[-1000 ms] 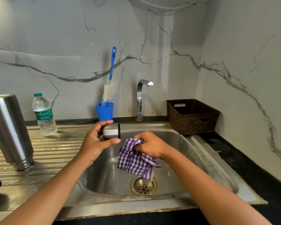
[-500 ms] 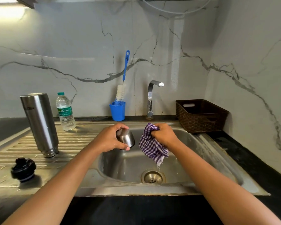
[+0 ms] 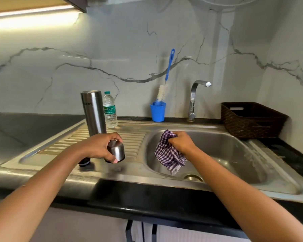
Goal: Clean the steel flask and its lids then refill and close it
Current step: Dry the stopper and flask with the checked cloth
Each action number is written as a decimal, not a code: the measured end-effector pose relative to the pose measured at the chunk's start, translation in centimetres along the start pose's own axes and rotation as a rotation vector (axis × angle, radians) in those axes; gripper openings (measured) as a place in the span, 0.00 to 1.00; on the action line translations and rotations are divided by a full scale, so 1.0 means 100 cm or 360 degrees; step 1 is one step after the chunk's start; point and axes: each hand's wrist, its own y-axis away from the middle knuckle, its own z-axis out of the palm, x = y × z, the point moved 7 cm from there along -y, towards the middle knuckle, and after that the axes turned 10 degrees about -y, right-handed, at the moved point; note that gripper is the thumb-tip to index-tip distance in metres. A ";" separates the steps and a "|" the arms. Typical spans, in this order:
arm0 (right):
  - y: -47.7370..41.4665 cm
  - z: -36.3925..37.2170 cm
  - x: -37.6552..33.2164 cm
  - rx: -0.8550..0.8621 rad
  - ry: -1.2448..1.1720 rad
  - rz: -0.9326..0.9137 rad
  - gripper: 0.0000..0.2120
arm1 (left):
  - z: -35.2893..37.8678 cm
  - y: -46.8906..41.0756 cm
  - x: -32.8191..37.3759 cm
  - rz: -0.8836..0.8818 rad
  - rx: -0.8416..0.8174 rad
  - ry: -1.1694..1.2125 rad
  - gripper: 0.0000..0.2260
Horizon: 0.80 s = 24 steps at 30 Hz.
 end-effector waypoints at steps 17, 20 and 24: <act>-0.006 0.017 -0.002 0.0034 -0.0122 0.0008 0.05 | -0.015 0.007 -0.028 -0.0068 0.0336 -0.0219 0.33; -0.010 0.019 -0.006 0.0031 -0.0110 -0.0009 0.05 | -0.070 0.017 -0.046 -0.0282 0.1235 0.0354 0.27; -0.015 0.024 -0.007 0.0036 -0.0122 -0.0014 0.05 | -0.077 -0.009 -0.092 -0.0620 0.1340 0.1065 0.48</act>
